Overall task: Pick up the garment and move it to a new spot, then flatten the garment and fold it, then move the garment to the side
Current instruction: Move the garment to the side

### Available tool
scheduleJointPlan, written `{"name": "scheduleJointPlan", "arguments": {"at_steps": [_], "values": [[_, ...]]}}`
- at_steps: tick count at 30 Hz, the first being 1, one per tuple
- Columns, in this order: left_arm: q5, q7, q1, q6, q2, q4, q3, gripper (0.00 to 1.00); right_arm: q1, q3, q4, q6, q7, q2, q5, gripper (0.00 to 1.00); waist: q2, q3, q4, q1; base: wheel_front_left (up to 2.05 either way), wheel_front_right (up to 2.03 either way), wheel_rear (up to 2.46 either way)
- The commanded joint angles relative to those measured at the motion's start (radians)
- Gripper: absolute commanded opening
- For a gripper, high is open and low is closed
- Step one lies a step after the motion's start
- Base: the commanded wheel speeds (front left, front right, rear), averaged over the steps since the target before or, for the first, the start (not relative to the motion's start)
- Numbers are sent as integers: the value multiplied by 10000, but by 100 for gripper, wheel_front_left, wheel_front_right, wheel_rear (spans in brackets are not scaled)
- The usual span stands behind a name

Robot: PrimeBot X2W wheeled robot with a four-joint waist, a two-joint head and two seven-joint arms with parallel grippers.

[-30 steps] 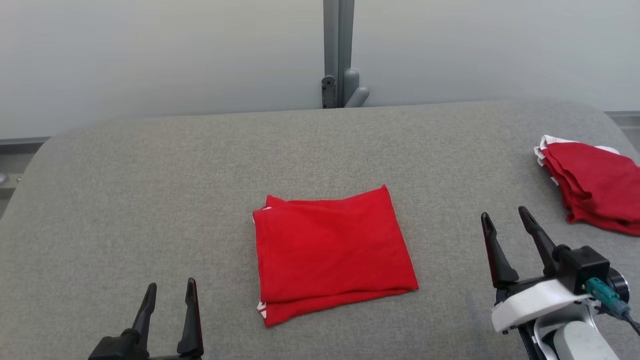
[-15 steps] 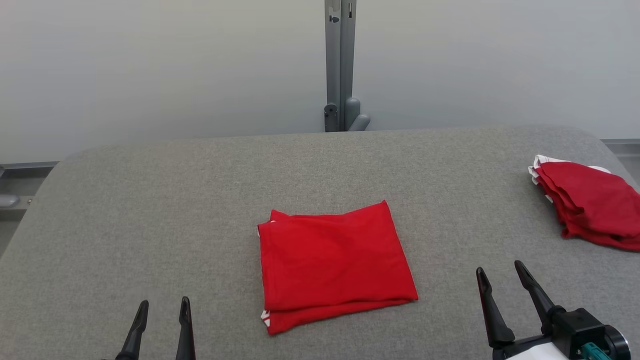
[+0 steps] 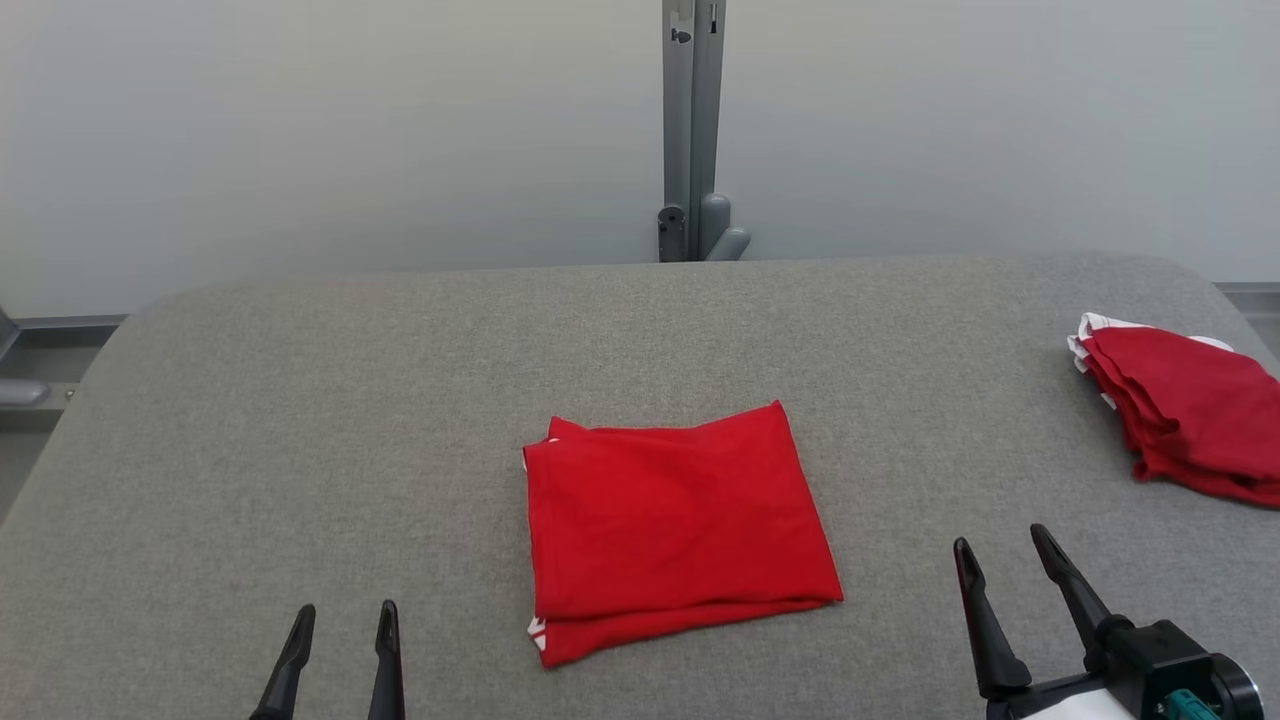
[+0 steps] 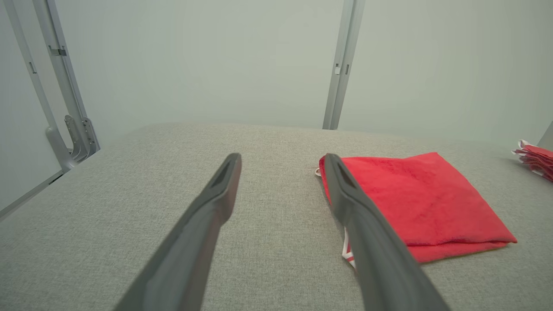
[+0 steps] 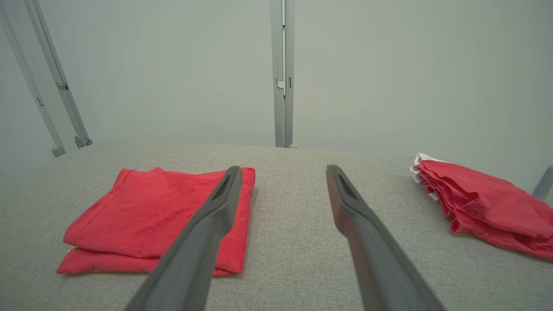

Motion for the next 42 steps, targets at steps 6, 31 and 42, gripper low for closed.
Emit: {"name": "scheduleJointPlan", "arguments": {"at_steps": [6, 31, 42], "values": [[160, -28, 47, 46, -15, 34, -82, 100, 130, 11, 36, -3, -27, 23, 126, 100, 0, -3, 103, 0, 0, 0, 0], [640, -26, -738, -296, -11, 48, -629, 100, -3128, 1699, 4369, -1, 203, -1066, 5174, 100, 0, 1058, 1809, 0, 0, 0, 0], [384, -28, -1367, -366, 19, 266, -821, 100, -5270, 3068, 5799, -1, 2576, -2055, 8582, 100, 0, 2026, 2205, 0, 0, 0, 0]]}}
